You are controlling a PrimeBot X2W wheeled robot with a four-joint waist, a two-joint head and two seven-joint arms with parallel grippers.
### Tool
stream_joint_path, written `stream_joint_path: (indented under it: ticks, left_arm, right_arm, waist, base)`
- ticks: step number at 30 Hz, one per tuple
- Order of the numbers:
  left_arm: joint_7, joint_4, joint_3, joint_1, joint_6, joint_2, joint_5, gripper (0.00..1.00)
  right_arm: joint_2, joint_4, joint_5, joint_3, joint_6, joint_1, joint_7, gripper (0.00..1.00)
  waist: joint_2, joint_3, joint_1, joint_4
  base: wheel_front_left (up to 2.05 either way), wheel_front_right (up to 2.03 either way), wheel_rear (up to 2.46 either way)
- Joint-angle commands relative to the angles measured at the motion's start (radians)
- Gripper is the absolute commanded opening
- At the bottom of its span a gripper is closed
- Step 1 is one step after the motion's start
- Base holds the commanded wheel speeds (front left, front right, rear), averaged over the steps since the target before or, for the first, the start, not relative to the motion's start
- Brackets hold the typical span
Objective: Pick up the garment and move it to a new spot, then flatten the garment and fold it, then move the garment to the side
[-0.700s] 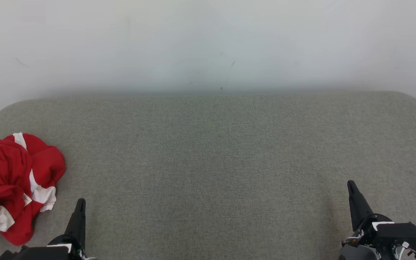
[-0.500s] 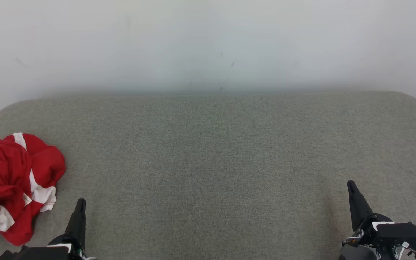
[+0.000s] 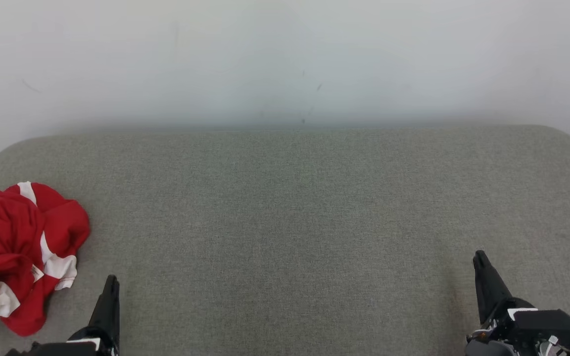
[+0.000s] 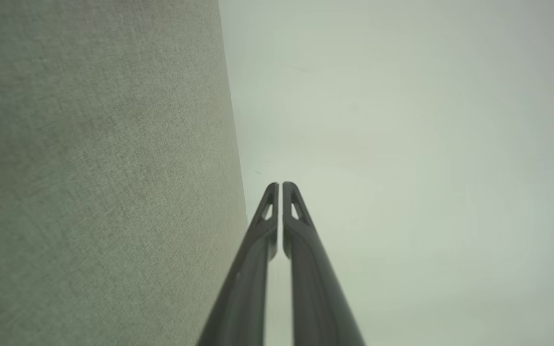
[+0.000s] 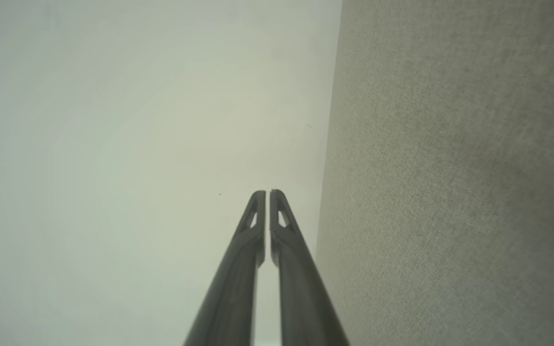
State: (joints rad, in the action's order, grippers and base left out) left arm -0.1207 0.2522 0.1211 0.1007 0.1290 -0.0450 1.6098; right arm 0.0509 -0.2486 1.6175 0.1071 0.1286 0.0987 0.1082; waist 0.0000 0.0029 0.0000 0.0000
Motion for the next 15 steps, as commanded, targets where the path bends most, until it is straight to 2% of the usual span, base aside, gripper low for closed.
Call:
stream_joint_path:
  ticks: [1, 9, 15]
  left_arm:
    - [0.000, 0.001, 0.000, -0.001, 0.000, 0.001, 0.000, 1.00]
    - [0.036, -0.004, -0.020, -0.022, 0.000, 0.003, -0.009, 1.00]
    - [0.066, -0.009, -0.028, -0.034, 0.000, 0.002, -0.060, 1.00]
  right_arm:
    - [0.000, -0.002, 0.000, 0.000, 0.000, -0.001, 0.000, 1.00]
    - [-0.002, -0.001, -0.023, -0.027, -0.001, -0.023, -0.035, 1.00]
    - [-0.002, 0.004, -0.080, -0.044, 0.000, -0.033, -0.064, 1.00]
  waist:
    - [0.0000, 0.000, 0.0000, 0.000]
    - [0.0000, 0.001, 0.0000, 0.001]
    - [0.0000, 0.002, 0.0000, 0.001]
  base:
    - [0.00, 0.00, 0.00]
    - [0.00, 0.00, 0.00]
    - [0.00, 0.00, 0.00]
